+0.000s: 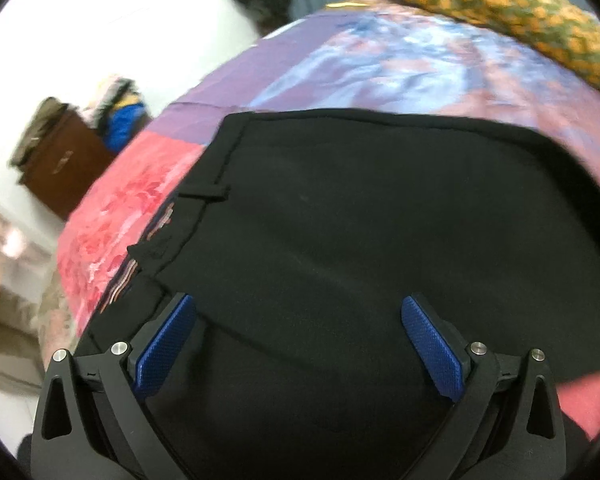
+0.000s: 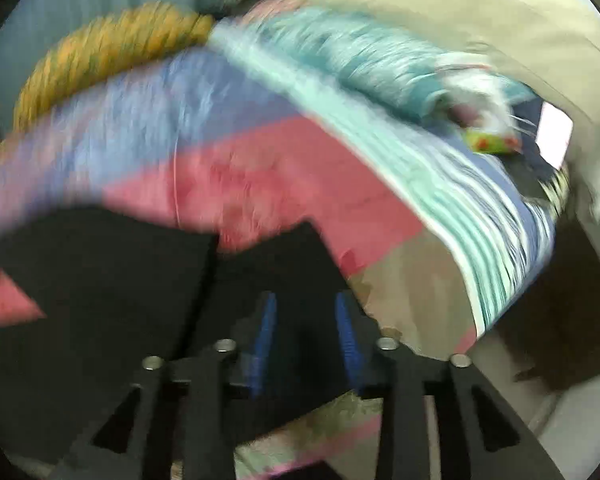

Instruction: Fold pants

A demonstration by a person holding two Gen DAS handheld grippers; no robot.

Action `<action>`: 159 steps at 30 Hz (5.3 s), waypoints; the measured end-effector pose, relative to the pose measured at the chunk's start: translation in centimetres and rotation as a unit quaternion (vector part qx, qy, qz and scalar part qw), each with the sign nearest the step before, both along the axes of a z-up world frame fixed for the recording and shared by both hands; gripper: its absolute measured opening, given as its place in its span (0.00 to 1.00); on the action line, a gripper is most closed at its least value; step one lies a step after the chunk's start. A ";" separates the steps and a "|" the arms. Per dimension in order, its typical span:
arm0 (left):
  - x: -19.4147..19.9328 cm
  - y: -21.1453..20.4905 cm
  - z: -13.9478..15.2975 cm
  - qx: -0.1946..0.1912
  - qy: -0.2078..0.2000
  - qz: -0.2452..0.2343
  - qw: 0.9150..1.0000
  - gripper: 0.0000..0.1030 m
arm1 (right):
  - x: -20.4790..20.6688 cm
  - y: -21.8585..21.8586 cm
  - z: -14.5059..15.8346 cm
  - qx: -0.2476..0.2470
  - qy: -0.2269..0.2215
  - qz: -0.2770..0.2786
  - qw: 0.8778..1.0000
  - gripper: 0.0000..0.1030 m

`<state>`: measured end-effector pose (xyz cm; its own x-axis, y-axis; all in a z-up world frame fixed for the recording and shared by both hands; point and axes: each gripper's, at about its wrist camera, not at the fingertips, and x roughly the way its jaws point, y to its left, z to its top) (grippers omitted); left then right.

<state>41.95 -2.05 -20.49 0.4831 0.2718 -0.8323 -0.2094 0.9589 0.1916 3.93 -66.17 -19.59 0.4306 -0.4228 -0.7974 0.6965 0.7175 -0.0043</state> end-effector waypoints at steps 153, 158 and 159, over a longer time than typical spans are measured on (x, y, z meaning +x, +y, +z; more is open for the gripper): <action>-19.8 5.9 3.8 -0.137 -0.015 -0.133 0.981 0.34 | 4.9 18.9 -3.3 0.075 -0.061 0.242 0.965 0.93; -20.1 8.2 -0.1 0.016 0.035 -0.058 0.998 0.05 | 5.1 20.0 -2.9 0.010 -0.052 0.263 0.963 0.94; -20.2 9.3 -0.2 0.001 0.038 -0.039 0.999 0.05 | 5.2 19.7 -3.3 0.021 -0.049 0.258 0.965 0.94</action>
<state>21.72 7.28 -20.71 0.4385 0.2379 -0.8666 -0.1196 0.9712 0.2061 9.10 -46.47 -22.93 0.6501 -0.1003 -0.7532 0.2420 0.9670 0.0801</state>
